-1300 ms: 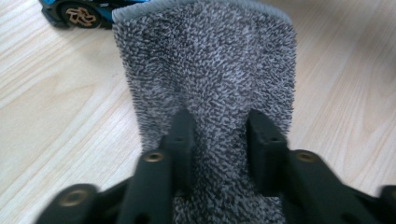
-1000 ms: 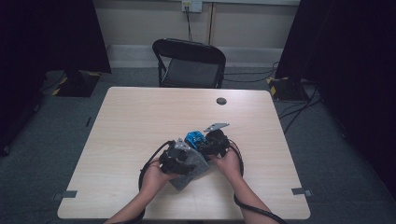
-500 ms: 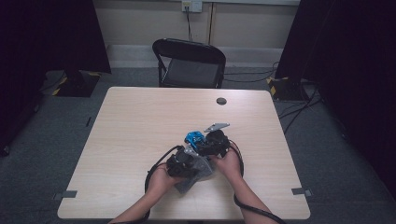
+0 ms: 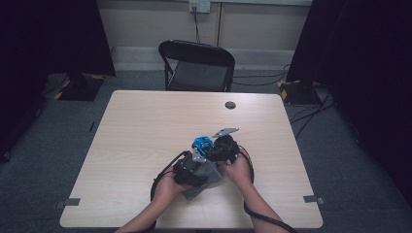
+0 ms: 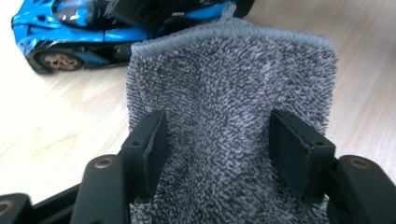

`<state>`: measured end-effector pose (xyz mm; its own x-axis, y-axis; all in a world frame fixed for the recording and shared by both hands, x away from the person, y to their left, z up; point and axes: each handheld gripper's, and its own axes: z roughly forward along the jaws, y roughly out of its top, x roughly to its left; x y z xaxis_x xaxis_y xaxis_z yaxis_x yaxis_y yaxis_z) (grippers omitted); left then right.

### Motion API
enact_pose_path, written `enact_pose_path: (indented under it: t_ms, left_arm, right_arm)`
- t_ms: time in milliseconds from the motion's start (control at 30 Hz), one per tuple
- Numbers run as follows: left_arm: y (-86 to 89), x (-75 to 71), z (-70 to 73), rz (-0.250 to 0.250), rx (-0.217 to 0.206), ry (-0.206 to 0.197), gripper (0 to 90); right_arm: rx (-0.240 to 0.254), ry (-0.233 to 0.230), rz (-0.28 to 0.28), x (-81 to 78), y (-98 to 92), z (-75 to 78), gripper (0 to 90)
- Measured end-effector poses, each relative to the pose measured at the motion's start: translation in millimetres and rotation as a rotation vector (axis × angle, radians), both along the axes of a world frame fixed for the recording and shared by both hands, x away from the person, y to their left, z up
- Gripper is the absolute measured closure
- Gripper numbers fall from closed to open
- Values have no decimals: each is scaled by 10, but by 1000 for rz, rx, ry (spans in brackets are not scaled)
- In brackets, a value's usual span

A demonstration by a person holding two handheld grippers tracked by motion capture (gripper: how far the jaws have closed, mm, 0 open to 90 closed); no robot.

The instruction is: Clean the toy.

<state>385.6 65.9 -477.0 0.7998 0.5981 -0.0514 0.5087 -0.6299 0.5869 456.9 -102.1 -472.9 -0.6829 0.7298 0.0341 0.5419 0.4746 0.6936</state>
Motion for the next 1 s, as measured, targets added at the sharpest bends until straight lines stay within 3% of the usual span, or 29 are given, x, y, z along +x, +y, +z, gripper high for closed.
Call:
enact_pose_path:
  t_ms: [133,200,233,333,367,500,733,833,1000]
  left_arm:
    - [10,-1,-20,-13,-20,3,498]
    - [14,-9,-16,-18,-30,3,662]
    - [8,-16,-12,-32,-31,6,662]
    - [-59,-8,30,-49,14,19,747]
    - [-55,54,34,-29,4,43,753]
    - [11,192,26,23,-21,67,754]
    - [98,352,42,82,-12,78,752]
    - [213,441,30,125,-44,102,752]
    - [268,521,45,150,-18,94,751]
  right_arm:
    - [-1,-1,1,-1,-2,0,437]
    - [-1,0,3,-2,-5,0,437]
    - [-2,1,3,-4,-5,1,437]
    - [-1,-3,1,-9,-7,-1,438]
    - [-1,-3,-1,-13,-9,-1,438]
    - [-7,4,3,-23,-18,8,442]
    - [-6,5,4,-21,-21,10,443]
    - [-3,6,6,-22,-27,7,443]
    - [-5,7,10,-17,-31,10,443]
